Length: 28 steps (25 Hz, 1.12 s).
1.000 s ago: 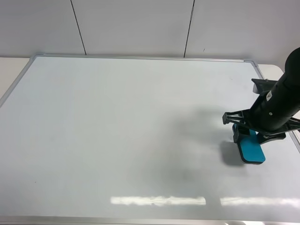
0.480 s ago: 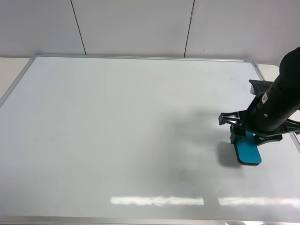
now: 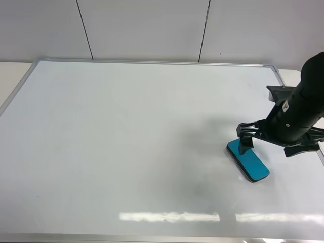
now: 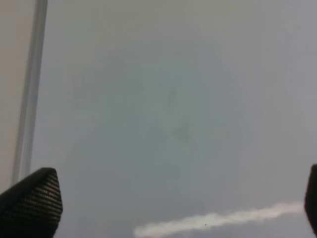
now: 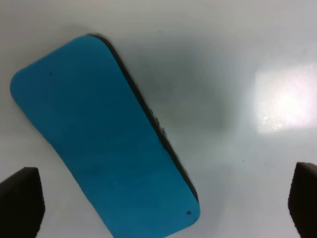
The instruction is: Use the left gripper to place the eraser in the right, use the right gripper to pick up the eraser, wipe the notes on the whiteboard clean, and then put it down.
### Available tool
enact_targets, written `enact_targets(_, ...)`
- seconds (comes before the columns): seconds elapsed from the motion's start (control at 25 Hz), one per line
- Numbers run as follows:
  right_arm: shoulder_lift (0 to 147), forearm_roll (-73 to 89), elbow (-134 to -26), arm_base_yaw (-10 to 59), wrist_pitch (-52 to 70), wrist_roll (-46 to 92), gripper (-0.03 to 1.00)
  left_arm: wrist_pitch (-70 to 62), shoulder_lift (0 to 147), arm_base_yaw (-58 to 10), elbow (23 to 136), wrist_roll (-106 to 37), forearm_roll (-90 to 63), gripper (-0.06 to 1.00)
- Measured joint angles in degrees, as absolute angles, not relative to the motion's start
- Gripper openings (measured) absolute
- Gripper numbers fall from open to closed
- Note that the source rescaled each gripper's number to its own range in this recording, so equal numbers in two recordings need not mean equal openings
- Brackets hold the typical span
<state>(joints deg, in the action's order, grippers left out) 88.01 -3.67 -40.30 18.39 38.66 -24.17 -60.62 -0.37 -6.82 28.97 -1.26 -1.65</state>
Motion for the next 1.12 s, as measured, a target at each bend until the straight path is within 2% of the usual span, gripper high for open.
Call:
enact_targets(0.2,87.7,-3.8,-40.3,18.0,38.2,-24.4,0.99,-60.6,-0.4,-6.8,29.0,-1.3,-1.7,1.00)
enact_targets(0.4,81.3,-2.1,-40.3,11.4,37.8,-21.0,1.00,-60.6,-0.4,-6.8,29.0,-1.3,-1.7,1.00)
enact_targets(0.6,65.9,0.0,-40.3,2.4,38.6,-13.8,1.00,-60.6,-0.4,-6.8,29.0,-1.3,-1.7,1.00)
enact_targets(0.8,46.5,0.3,-40.3,-6.3,45.3,-10.2,1.00,-60.6,-0.4,-6.8,29.0,-1.3,-1.7,1.00)
enact_targets(0.96,31.2,0.0,-40.3,-9.9,51.5,-8.5,1.00,-60.6,-0.4,-6.8,29.0,-1.3,-1.7,1.00)
enact_targets(1.12,19.5,0.0,-40.3,-10.2,56.2,-6.2,1.00,-60.6,-0.4,-6.8,29.0,-1.3,-1.7,1.00)
